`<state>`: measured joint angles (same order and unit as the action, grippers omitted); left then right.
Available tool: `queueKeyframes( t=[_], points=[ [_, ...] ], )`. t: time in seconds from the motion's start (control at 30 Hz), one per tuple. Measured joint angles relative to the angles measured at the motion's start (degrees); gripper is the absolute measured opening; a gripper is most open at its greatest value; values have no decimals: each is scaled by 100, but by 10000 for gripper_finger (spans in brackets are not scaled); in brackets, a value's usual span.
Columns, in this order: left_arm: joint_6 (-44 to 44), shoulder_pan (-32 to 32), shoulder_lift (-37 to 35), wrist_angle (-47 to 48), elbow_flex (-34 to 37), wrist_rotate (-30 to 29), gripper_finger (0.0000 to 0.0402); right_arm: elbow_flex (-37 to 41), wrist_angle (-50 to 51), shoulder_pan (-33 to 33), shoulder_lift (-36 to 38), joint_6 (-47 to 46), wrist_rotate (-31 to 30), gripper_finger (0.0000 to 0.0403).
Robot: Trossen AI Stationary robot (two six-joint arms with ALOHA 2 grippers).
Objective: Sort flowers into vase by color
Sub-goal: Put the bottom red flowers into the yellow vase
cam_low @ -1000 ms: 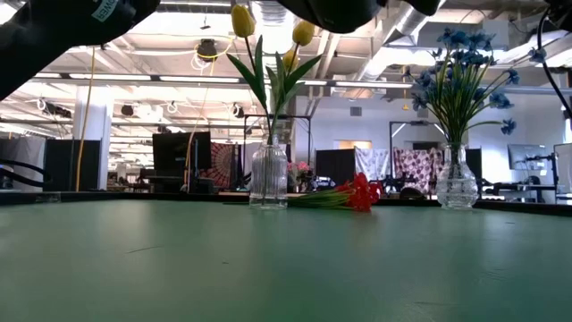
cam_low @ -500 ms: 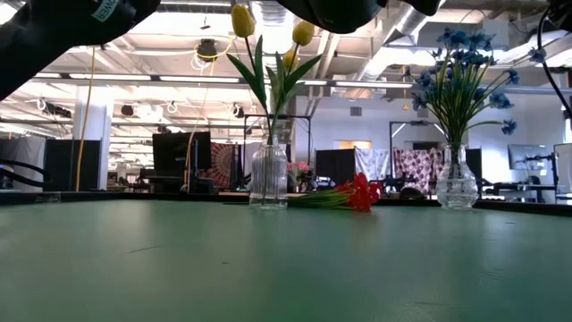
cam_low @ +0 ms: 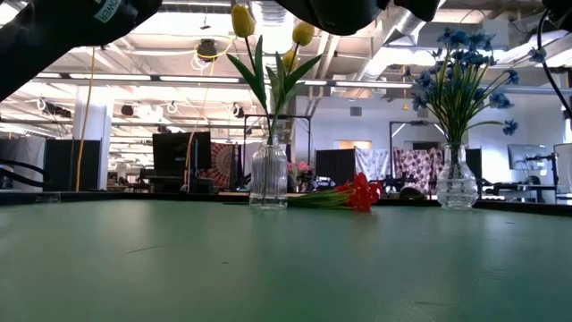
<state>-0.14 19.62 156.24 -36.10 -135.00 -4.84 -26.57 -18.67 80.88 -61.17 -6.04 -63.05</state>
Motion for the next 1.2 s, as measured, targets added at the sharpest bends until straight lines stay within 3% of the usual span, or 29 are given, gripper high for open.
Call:
queueKeyframes(
  t=[0.23, 0.7, 1.2],
  points=[
    [-9, -3, 0, 29, 0, -1, 79, 0, 24, 0, 0, 2, 18, 62],
    [-162, -50, 0, 24, 0, 31, 6, 0, -38, 0, 0, -459, 12, 66],
    [-192, -61, 0, 17, -2, 184, 0, 0, -123, 53, 24, -765, -3, 67]
  ],
)
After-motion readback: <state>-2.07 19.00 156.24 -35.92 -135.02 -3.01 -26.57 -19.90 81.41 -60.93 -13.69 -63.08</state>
